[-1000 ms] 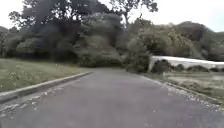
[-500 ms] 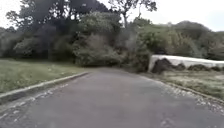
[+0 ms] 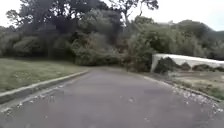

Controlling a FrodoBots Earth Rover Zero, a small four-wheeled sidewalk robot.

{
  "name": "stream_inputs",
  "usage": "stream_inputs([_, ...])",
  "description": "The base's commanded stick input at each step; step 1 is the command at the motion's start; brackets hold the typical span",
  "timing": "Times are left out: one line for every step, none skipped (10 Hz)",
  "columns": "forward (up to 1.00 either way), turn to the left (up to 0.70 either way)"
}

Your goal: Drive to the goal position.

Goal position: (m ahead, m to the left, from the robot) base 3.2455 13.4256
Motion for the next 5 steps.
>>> stream_inputs([0.70, 0.00])
stream_inputs([0.70, 0.00])
stream_inputs([0.70, 0.00])
stream_inputs([0.70, 0.00])
stream_inputs([0.70, 0.00])
